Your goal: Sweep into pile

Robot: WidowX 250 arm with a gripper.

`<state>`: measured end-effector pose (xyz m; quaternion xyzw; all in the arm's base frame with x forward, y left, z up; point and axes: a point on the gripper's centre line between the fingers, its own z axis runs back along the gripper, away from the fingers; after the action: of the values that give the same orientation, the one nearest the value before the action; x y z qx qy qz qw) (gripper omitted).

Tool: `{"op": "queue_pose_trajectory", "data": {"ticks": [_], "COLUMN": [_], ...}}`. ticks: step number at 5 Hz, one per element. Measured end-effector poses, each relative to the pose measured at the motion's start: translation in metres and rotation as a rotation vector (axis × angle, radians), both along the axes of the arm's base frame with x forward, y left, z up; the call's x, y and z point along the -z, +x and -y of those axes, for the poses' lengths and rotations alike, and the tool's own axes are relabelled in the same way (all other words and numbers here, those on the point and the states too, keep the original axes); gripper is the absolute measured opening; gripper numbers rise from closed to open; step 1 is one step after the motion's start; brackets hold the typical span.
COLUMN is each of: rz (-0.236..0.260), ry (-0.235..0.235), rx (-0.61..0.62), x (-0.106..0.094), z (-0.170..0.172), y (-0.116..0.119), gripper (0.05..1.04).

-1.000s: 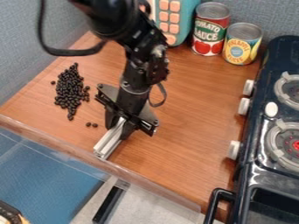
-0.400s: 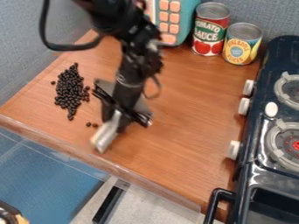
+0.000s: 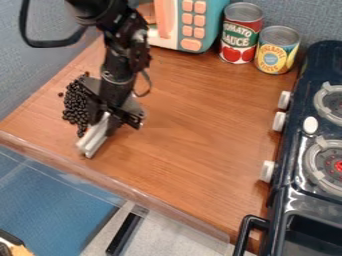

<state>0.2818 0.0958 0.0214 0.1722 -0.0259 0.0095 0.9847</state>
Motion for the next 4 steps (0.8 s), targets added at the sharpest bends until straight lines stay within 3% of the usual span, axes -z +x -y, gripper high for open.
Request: {"op": "queue_pose_trajectory", "data": {"ticks": [3,4], "rz": [-0.012,-0.011], "ry": [0.012,0.03], "rx": [0.081,0.054], "x": [-0.004,-0.002], "z": [-0.014,-0.023], "y": [0.003,0.009], "gripper": [0.354,0.354]}}
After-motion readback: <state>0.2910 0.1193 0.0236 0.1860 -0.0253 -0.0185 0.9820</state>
